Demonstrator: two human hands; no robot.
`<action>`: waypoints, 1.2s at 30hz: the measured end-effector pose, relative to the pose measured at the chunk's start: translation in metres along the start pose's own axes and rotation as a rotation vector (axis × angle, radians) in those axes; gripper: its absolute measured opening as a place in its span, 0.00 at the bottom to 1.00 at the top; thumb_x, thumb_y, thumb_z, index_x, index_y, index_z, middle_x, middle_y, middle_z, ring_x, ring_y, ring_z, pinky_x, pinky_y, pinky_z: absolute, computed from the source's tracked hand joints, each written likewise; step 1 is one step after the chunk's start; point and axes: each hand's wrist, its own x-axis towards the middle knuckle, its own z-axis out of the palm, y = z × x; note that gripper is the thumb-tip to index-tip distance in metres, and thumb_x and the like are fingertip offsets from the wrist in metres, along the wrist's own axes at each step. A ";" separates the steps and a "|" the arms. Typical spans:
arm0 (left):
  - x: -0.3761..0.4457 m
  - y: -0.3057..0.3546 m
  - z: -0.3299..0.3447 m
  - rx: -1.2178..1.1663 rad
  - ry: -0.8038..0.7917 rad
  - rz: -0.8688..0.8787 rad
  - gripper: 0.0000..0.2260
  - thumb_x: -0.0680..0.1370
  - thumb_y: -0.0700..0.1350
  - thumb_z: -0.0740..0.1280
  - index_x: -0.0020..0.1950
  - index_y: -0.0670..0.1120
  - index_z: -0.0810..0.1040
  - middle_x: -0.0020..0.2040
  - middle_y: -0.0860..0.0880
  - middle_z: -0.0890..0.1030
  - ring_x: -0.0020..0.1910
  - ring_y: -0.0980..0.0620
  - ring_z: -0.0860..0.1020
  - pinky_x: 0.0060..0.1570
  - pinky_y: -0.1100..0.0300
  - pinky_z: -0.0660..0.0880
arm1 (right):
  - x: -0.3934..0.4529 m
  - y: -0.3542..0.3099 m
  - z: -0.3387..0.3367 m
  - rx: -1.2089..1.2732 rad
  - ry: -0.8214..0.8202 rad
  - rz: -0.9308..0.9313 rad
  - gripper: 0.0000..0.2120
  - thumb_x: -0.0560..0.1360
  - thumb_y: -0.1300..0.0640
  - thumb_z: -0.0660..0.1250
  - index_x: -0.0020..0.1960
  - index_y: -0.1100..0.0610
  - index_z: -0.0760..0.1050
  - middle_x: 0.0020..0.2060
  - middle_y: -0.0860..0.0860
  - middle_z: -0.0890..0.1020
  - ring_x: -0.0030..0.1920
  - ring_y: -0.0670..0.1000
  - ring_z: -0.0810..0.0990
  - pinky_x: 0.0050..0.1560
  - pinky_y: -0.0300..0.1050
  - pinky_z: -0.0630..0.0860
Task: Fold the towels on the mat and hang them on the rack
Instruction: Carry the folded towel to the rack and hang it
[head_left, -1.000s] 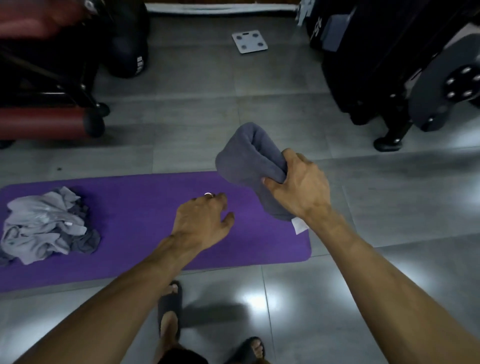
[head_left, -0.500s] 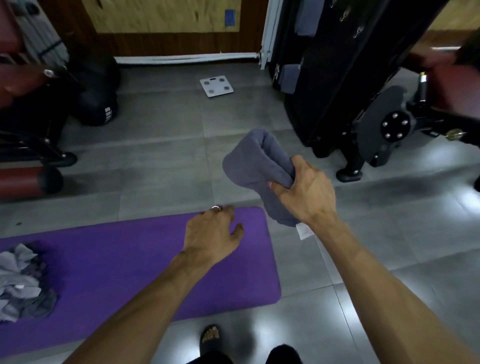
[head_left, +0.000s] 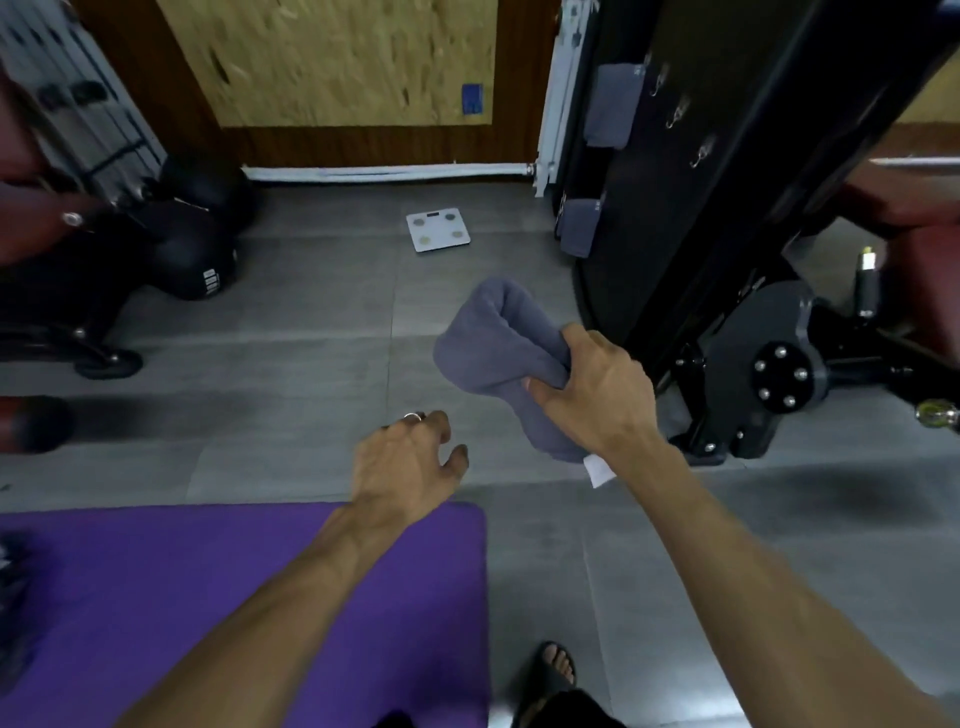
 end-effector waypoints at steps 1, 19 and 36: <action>0.014 0.015 -0.001 -0.010 0.009 -0.024 0.14 0.76 0.58 0.62 0.56 0.51 0.77 0.52 0.51 0.81 0.50 0.47 0.80 0.47 0.56 0.75 | 0.015 0.013 -0.008 -0.008 -0.012 -0.016 0.16 0.72 0.46 0.68 0.50 0.56 0.68 0.45 0.52 0.77 0.44 0.60 0.79 0.41 0.53 0.76; 0.378 0.112 -0.039 -0.363 0.130 -0.032 0.26 0.72 0.56 0.72 0.65 0.48 0.68 0.61 0.49 0.74 0.61 0.48 0.74 0.57 0.53 0.73 | 0.352 0.148 -0.052 -0.124 0.046 -0.243 0.16 0.71 0.49 0.71 0.50 0.58 0.72 0.40 0.53 0.76 0.37 0.59 0.78 0.38 0.52 0.75; 0.721 0.186 -0.064 -0.512 -0.114 0.076 0.20 0.67 0.51 0.77 0.54 0.50 0.72 0.48 0.52 0.81 0.49 0.50 0.80 0.46 0.56 0.77 | 0.645 0.225 -0.021 0.480 -0.150 -0.061 0.13 0.72 0.54 0.71 0.56 0.50 0.76 0.51 0.45 0.76 0.52 0.44 0.75 0.54 0.40 0.73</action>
